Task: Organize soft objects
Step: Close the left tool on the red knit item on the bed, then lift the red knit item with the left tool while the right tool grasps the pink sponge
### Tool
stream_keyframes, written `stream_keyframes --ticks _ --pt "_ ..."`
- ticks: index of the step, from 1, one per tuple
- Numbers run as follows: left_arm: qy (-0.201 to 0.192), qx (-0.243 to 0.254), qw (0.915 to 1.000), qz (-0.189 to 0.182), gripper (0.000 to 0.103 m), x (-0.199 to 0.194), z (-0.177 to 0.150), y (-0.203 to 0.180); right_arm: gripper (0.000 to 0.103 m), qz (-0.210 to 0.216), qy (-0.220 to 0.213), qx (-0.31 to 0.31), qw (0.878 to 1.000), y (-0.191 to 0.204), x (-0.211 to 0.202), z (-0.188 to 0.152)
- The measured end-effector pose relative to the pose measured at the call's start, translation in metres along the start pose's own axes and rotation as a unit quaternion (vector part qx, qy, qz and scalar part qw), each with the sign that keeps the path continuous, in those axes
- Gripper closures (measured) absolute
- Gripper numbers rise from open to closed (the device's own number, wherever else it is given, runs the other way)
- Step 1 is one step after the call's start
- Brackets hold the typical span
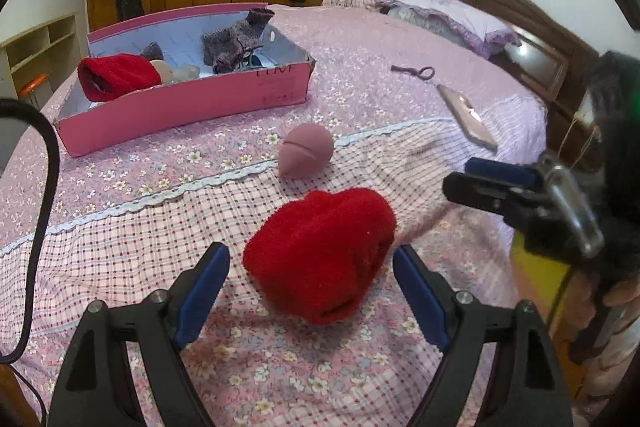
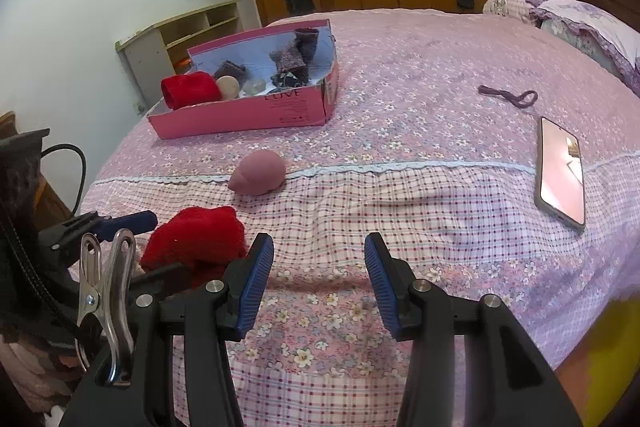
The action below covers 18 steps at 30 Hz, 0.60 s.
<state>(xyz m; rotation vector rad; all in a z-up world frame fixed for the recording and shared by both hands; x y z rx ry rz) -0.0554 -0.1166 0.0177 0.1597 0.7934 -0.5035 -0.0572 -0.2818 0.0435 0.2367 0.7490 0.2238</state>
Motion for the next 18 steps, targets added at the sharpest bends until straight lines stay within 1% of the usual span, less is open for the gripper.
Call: stream_keyframes --ticks 2,3,5,6,8,9,11,12,16,18 --pt "0.002 -0.003 1.0 0.002 0.016 0.004 0.0 0.0 0.055 0.001 0.002 0.002 1.0 -0.002 0.002 -0.002" --pt "0.004 -0.003 1.0 0.002 0.018 0.006 0.0 0.0 0.055 0.001 0.003 0.003 1.0 -0.002 0.002 -0.003" --pt "0.007 -0.004 1.0 0.005 0.026 0.009 -0.001 0.001 0.055 0.003 0.005 0.006 1.0 -0.004 0.004 -0.005" --pt "0.01 -0.005 0.9999 0.003 0.032 0.01 -0.002 0.002 0.055 0.004 0.005 0.007 1.0 -0.004 0.005 -0.005" --pt "0.01 -0.007 0.9999 0.002 0.038 0.011 -0.002 0.003 0.055 0.005 0.007 0.009 1.0 -0.004 0.007 -0.006" --pt "0.008 -0.009 0.9999 0.0 0.044 0.01 -0.002 0.004 0.055 0.006 0.009 0.009 1.0 -0.003 0.008 -0.007" --pt "0.006 -0.012 0.9999 -0.003 0.048 0.009 -0.002 0.005 0.055 0.006 0.01 0.007 1.0 -0.002 0.01 -0.007" --pt "0.005 -0.014 0.9999 -0.006 0.051 0.008 -0.002 0.006 0.055 0.006 0.011 0.006 1.0 -0.002 0.011 -0.007" --pt "0.001 -0.022 0.9997 -0.01 0.056 0.002 -0.001 0.01 0.055 0.008 0.011 0.005 1.0 0.001 0.012 -0.007" --pt "-0.01 -0.027 0.9996 0.002 0.056 -0.006 0.002 0.017 0.055 0.009 0.013 0.003 1.0 0.003 0.014 -0.006"
Point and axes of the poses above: each gripper's, at about its wrist camera, not at the fingertips, and x roughly the way its jaws point, y to its left, z to its top, the point moved 4 cm from there along x, roughly the way its jaws point, and after that the axes turned 3 degrees about z, right-handed, at the moved point
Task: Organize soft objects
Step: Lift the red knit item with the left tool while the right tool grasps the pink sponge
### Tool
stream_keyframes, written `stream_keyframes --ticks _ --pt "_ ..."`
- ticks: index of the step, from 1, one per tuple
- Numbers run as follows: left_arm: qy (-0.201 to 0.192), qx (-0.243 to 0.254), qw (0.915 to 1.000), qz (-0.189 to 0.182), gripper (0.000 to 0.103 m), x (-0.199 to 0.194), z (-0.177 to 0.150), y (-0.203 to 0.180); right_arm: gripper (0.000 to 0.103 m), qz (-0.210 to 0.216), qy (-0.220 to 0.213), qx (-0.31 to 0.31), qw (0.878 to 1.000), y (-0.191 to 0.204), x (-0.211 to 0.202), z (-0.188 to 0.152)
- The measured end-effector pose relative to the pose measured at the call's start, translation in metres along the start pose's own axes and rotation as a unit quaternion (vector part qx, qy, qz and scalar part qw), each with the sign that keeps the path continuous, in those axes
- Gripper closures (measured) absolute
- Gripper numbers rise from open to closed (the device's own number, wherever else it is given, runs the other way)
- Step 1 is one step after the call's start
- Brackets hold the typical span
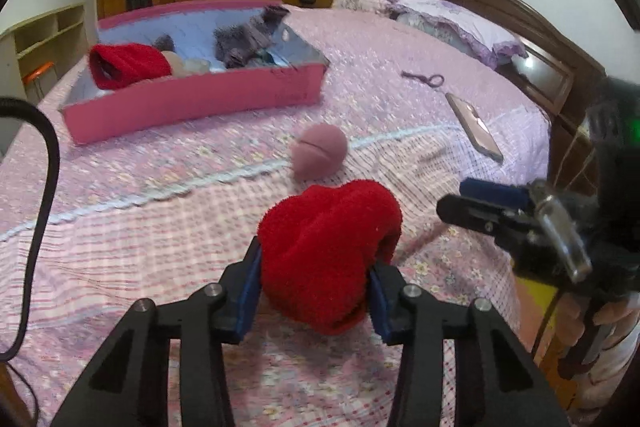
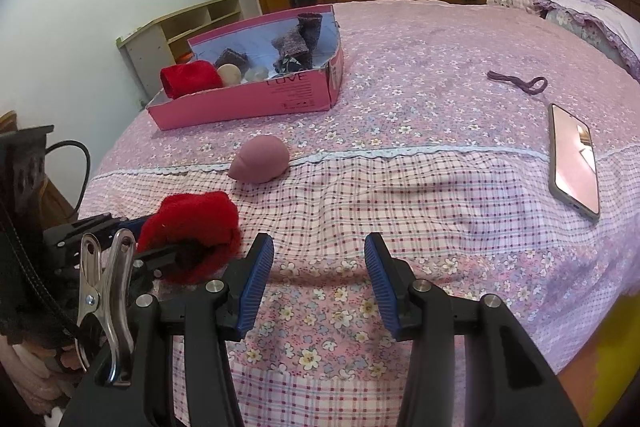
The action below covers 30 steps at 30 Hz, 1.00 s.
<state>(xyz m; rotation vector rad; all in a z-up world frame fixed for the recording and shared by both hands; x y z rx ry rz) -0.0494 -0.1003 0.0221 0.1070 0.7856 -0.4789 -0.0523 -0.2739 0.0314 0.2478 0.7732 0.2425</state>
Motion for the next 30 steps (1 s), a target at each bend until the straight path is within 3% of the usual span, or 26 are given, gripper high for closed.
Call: stream_keyframes --ticks 12,21,30 --pt "-0.025 -0.092 0.9912 0.092 0.056 -0.017 0.01 0.087 0.055 0.021 0.011 -0.02 1.0 0.03 0.025 0.015" --pt "-0.026 -0.142 0.9823 0.12 0.055 -0.016 0.005 0.124 0.055 0.024 0.005 -0.004 1.0 0.052 0.055 0.038" --pt "-0.02 -0.156 0.9803 0.12 0.055 -0.011 -0.002 0.133 0.055 0.003 0.005 0.023 1.0 0.047 0.08 0.048"
Point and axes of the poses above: each gripper's, at about its wrist camera, not at the fingertips, and x roughly the way its jaws point, y to its left, z to its top, the point moved 4 cm from there along x, roughly the way its jaws point, and after that the axes turned 3 degrees about z, right-handed, at the moved point
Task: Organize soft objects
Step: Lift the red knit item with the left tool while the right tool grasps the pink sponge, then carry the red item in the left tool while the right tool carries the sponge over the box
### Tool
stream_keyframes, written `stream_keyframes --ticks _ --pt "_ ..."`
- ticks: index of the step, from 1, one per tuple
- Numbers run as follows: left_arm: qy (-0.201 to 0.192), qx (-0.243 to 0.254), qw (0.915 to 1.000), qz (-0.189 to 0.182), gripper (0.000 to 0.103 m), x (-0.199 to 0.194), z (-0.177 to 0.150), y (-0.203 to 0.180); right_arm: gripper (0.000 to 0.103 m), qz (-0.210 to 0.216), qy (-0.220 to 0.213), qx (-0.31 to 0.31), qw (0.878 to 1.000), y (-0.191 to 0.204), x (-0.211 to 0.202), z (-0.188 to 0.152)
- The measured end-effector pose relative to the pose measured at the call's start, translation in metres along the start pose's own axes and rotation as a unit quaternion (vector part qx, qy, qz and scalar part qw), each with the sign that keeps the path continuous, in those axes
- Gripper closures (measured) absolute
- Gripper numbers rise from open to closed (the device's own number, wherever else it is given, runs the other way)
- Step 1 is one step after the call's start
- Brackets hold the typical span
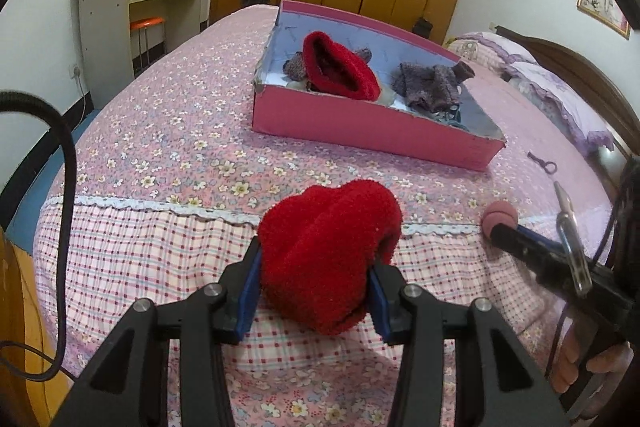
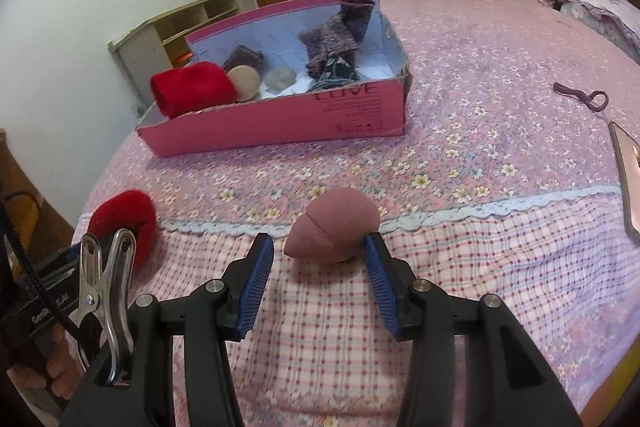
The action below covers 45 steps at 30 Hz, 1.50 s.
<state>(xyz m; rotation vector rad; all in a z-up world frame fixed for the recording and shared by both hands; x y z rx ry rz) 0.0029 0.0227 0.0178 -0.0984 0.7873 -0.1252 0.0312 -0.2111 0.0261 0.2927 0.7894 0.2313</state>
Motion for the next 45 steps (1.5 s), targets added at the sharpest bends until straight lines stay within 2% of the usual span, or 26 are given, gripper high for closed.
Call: stream_keyframes --ticks 6,11,16,21,24,45 --pt "0.002 -0.004 1.0 -0.001 0.055 0.004 -0.002 0.001 0.054 -0.017 0.002 0.023 1.0 -0.01 0.011 -0.001" --pt "0.0 -0.001 1.0 0.001 0.054 0.005 -0.003 -0.001 0.055 0.002 -0.005 0.048 0.999 -0.019 0.014 -0.004" --pt "0.0 0.0 1.0 0.001 0.054 0.005 -0.002 -0.001 0.055 -0.001 -0.016 0.039 0.999 -0.017 0.013 -0.007" --pt "0.001 0.0 1.0 0.001 0.054 0.005 -0.002 -0.001 0.064 -0.012 -0.025 0.04 0.999 -0.018 0.01 -0.012" --pt "0.0 -0.001 1.0 0.0 0.055 0.004 -0.002 -0.001 0.066 -0.011 -0.029 0.044 0.999 -0.02 0.009 -0.011" --pt "-0.024 -0.001 0.9997 -0.01 0.055 -0.022 0.013 -0.008 0.068 0.019 -0.061 0.007 0.998 0.006 -0.024 -0.016"
Point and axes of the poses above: each gripper's, at about its wrist camera, not at the fingertips, and x roughly the way its jaws point, y to its left, z to its top, the point moved 4 cm from there along x, roughly the way its jaws point, and after that the axes turned 3 degrees about z, right-handed, at the moved point
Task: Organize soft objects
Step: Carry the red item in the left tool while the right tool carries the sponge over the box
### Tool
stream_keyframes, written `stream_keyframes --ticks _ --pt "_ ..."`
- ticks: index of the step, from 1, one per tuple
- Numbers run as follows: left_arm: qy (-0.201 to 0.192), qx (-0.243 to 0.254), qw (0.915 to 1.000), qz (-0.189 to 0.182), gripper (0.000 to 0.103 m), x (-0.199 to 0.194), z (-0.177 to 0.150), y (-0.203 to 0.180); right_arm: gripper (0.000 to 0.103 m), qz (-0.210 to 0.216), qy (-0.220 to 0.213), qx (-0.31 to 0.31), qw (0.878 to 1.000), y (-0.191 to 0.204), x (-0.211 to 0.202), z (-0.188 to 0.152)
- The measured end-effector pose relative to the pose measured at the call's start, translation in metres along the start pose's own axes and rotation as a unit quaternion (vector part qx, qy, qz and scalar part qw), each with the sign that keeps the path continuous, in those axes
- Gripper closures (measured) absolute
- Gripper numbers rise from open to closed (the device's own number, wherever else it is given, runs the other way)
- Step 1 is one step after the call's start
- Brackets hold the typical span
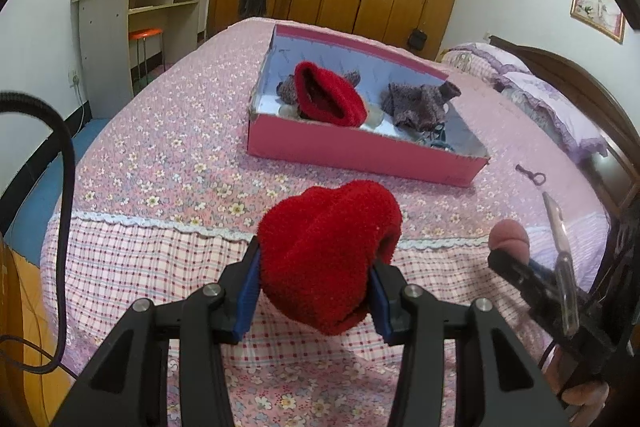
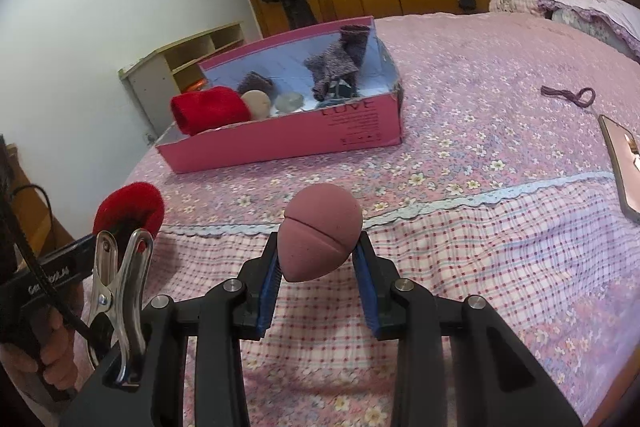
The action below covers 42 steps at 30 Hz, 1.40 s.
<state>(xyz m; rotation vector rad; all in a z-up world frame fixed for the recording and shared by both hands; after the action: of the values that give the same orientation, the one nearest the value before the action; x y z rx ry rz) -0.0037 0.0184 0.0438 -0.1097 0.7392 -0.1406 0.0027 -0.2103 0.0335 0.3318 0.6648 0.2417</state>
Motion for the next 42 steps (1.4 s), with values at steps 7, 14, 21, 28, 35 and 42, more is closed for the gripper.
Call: stream_keyframes --ticks 7,14,21,28,35,42 --pt "-0.015 0.009 0.9998 -0.006 0.055 -0.009 0.022 -0.007 0.068 0.005 -0.007 -0.011 1.0 0.008 -0.007 0.007" --pt "-0.03 0.023 0.9993 -0.002 0.055 -0.012 0.046 -0.016 0.068 0.013 -0.016 -0.031 0.999 0.02 -0.011 0.027" --pt "-0.049 0.042 0.9979 0.001 0.055 -0.008 0.076 -0.031 0.068 0.011 -0.027 -0.055 0.998 0.029 -0.012 0.05" --pt "-0.061 0.047 0.997 0.001 0.055 -0.001 0.103 -0.038 0.068 0.01 -0.041 -0.079 0.996 0.036 -0.01 0.084" --pt "-0.066 0.055 0.9962 0.009 0.055 0.013 0.129 -0.041 0.068 0.009 -0.051 -0.094 0.994 0.042 0.0 0.111" --pt "-0.069 0.054 0.996 0.018 0.055 0.033 0.153 -0.04 0.068 0.006 -0.051 -0.093 0.994 0.039 0.018 0.13"
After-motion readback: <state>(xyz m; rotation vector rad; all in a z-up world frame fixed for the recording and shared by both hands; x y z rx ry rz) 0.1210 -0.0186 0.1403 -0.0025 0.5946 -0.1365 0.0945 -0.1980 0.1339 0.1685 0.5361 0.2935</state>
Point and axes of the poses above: each gripper's, at about its wrist camera, not at the fingertips, and x roughly the way its jaws point, y to its left, z to its top, the point moved 4 cm from there along x, roughly the way its jaws point, and after that the axes turned 3 degrees about z, right-handed, at the moved point
